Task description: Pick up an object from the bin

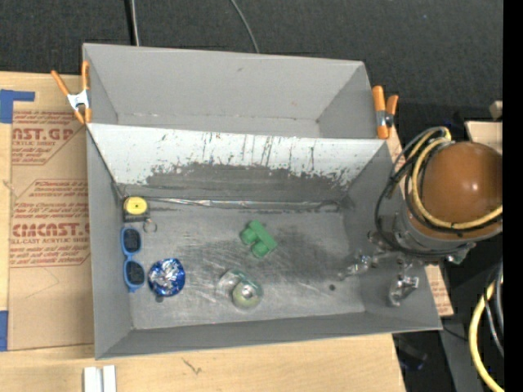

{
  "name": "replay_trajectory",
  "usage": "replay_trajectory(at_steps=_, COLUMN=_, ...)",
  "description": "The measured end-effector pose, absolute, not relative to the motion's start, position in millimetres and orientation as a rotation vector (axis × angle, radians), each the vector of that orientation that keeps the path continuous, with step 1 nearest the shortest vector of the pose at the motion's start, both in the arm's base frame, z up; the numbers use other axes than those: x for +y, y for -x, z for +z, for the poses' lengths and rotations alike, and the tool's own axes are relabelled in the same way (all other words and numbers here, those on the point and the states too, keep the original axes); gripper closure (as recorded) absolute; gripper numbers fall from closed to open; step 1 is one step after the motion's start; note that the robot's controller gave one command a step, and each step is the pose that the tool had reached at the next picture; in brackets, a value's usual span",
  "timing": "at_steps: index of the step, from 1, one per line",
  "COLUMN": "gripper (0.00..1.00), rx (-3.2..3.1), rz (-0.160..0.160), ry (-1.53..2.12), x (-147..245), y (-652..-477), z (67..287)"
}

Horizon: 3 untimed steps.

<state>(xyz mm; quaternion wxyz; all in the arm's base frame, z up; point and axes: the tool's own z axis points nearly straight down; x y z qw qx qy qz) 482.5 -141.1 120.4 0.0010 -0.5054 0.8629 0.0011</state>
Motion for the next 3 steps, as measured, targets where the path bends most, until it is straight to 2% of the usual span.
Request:
replay_trajectory(at_steps=1, gripper=0.00, rx=2.593, rz=-0.005, ry=1.762, x=-116, y=-487.4, z=196)
replay_trajectory(at_steps=2, gripper=0.00, rx=2.519, rz=0.012, ry=1.876, x=25, y=-505.7, z=116)
replay_trajectory(at_steps=3, gripper=0.00, rx=2.302, rz=0.004, ry=2.138, x=11, y=-480.1, z=124)
